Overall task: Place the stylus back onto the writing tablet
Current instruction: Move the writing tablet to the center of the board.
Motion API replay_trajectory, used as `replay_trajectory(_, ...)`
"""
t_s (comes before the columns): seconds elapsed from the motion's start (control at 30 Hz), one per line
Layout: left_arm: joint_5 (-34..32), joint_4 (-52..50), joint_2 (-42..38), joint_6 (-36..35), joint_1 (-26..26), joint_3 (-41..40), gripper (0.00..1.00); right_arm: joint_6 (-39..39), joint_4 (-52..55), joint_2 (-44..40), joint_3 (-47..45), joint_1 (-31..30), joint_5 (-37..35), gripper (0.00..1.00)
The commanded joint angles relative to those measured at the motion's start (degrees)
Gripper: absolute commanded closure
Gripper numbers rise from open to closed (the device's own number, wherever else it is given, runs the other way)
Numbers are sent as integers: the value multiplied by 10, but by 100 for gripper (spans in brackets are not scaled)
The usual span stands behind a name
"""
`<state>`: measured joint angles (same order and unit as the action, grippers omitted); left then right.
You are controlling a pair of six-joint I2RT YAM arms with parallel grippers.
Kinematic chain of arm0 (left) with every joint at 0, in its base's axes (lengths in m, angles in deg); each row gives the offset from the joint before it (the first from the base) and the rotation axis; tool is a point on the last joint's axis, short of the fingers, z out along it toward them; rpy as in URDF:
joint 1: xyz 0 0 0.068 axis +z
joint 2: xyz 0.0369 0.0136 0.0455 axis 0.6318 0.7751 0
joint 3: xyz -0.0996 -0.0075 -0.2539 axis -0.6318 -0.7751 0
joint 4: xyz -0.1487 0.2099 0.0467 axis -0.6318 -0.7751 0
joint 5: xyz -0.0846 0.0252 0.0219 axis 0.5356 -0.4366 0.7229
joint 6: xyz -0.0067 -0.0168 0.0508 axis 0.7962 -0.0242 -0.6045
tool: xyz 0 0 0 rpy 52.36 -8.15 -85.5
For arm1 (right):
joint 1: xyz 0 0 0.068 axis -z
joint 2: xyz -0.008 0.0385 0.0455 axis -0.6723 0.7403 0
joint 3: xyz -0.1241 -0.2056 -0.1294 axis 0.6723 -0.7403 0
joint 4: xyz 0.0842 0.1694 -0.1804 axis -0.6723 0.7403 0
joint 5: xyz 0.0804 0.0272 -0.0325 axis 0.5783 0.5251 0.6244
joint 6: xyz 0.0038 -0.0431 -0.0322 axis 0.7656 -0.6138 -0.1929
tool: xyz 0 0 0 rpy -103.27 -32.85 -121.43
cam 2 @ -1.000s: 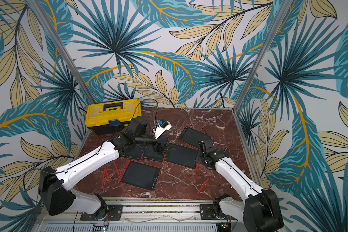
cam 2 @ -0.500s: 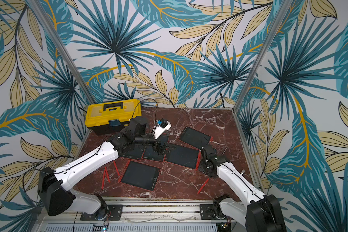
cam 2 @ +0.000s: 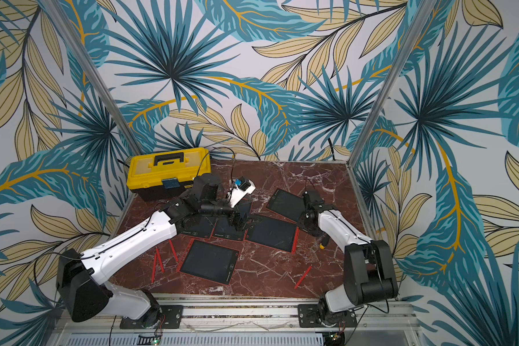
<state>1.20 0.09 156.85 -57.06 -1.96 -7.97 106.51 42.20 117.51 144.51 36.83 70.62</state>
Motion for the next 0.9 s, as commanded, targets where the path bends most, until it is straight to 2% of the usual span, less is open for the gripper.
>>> replay_trajectory(0.0, -4, -5, 0, -8, 2, 2, 0, -39, -18, 42, 32, 41, 20, 68)
replay_trajectory(0.17, 1, -5, 0, -8, 3, 4, 0, -59, -20, 112, 87, 84, 48, 71)
replay_trajectory(0.43, -5, -5, -7, -12, 2, 2, 0, -71, -5, 182, 151, 87, 49, 72)
replay_trajectory(0.6, -6, -4, -12, -14, 2, 0, 0, -63, 4, 190, 160, 88, 24, 74)
replay_trajectory(0.87, -1, -4, -16, -15, 3, 0, 0, -58, 15, 208, 175, 90, 23, 79)
